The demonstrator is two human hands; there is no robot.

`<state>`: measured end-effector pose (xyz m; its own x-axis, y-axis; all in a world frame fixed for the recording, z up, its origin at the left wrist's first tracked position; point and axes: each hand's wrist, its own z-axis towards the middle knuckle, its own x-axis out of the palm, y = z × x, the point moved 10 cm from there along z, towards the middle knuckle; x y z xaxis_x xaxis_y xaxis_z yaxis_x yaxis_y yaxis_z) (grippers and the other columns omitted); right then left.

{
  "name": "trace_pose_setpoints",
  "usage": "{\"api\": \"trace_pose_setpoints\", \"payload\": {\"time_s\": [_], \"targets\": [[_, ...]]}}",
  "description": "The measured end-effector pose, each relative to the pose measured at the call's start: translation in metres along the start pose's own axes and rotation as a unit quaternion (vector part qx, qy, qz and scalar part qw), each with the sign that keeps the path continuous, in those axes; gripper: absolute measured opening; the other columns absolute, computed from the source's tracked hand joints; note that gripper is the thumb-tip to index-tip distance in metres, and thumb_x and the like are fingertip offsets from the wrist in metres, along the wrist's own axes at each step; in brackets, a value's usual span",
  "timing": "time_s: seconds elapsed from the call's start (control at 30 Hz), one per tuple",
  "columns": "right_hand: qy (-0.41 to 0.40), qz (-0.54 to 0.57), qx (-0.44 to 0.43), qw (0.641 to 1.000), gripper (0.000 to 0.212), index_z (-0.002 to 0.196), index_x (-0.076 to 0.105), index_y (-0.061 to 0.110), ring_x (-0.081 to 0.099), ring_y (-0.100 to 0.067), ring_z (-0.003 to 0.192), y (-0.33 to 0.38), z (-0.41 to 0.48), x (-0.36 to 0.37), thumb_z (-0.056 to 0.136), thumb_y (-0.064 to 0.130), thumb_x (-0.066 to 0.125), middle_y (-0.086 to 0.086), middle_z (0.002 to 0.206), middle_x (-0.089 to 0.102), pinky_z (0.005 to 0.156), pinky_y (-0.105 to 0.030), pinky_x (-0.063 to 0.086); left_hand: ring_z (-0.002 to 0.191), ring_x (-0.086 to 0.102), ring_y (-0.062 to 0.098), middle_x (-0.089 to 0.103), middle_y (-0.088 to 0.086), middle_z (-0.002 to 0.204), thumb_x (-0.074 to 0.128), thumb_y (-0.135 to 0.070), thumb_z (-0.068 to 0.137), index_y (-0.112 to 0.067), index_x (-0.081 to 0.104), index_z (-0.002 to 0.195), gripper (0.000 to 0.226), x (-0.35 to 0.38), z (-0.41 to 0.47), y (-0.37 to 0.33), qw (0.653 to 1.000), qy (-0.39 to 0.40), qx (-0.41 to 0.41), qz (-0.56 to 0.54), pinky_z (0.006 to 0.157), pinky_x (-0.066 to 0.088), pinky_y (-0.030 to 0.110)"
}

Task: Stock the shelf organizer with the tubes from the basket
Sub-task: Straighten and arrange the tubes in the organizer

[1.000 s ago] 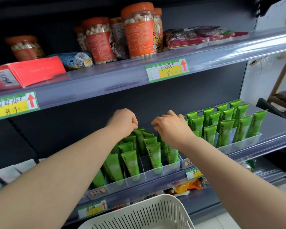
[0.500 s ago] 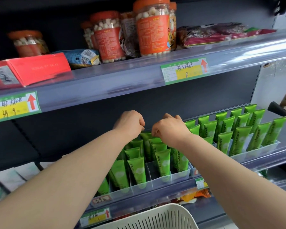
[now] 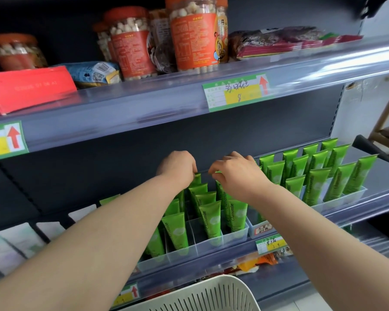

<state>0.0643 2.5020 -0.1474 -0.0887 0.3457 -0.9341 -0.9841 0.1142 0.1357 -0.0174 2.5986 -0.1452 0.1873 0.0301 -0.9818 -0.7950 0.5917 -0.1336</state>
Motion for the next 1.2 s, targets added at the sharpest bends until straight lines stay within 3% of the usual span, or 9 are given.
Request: {"api": "trace_pose_setpoints", "payload": {"time_s": [0.27, 0.57, 0.7, 0.87, 1.03, 1.2], "targets": [[0.001, 0.014, 0.007, 1.0, 0.033, 0.124, 0.055, 0.031, 0.044, -0.021, 0.118, -0.001, -0.008, 0.0, 0.095, 0.018, 0.044, 0.005, 0.12, 0.06, 0.087, -0.039, 0.037, 0.092, 0.065, 0.021, 0.07, -0.002, 0.103, 0.068, -0.012, 0.087, -0.026, 0.077, 0.092, 0.018, 0.002, 0.002, -0.006, 0.999, 0.015, -0.004, -0.039, 0.077, 0.055, 0.031], [-0.036, 0.036, -0.066, 0.997, 0.027, 0.121, 0.057, 0.031, 0.043, -0.019, 0.118, 0.063, -0.019, -0.011, 0.097, 0.029, 0.046, 0.008, 0.118, 0.061, 0.084, -0.036, 0.036, 0.091, 0.064, 0.014, 0.07, -0.008, 0.093, 0.074, -0.014, 0.081, -0.021, 0.078, 0.088, 0.01, -0.032, -0.029, 0.034, 0.997, -0.001, 0.014, -0.071, 0.083, 0.054, 0.031], [-0.013, 0.027, -0.096, 0.995, 0.022, 0.113, 0.064, 0.029, 0.043, -0.019, 0.116, 0.093, -0.025, 0.004, 0.094, 0.032, 0.051, 0.008, 0.109, 0.065, 0.083, -0.036, 0.036, 0.086, 0.066, 0.015, 0.072, -0.007, 0.086, 0.075, -0.015, 0.077, -0.018, 0.078, 0.082, 0.006, -0.038, -0.045, 0.045, 0.997, -0.001, 0.015, -0.069, 0.081, 0.056, 0.036], [0.015, 0.009, -0.102, 0.995, 0.023, 0.105, 0.067, 0.027, 0.041, -0.02, 0.111, 0.11, -0.029, 0.019, 0.097, 0.024, 0.045, 0.005, 0.101, 0.065, 0.073, -0.034, 0.021, 0.086, 0.065, 0.011, 0.066, -0.015, 0.079, 0.076, -0.021, 0.079, -0.025, 0.077, 0.083, 0.006, -0.035, -0.062, 0.052, 0.997, 0.018, 0.026, -0.07, 0.083, 0.055, 0.035], [0.042, -0.019, -0.106, 0.993, 0.02, 0.106, 0.066, 0.029, 0.041, -0.02, 0.114, 0.116, -0.033, 0.025, 0.094, 0.036, 0.051, 0.004, 0.099, 0.064, 0.078, -0.036, 0.024, 0.088, 0.065, 0.013, 0.071, -0.012, 0.087, 0.075, -0.021, 0.079, -0.024, 0.077, 0.085, 0.007, -0.025, -0.073, 0.056, 0.997, 0.026, 0.033, -0.064, 0.082, 0.056, 0.036], [0.048, -0.051, -0.091, 0.993, 0.02, 0.106, 0.066, 0.028, 0.042, -0.02, 0.112, 0.104, -0.037, 0.022, 0.093, 0.035, 0.053, 0.003, 0.097, 0.065, 0.082, -0.037, 0.026, 0.093, 0.064, 0.015, 0.072, -0.009, 0.093, 0.073, -0.022, 0.081, -0.024, 0.077, 0.089, 0.009, -0.019, -0.075, 0.057, 0.998, 0.031, 0.027, -0.054, 0.083, 0.056, 0.036]]}}
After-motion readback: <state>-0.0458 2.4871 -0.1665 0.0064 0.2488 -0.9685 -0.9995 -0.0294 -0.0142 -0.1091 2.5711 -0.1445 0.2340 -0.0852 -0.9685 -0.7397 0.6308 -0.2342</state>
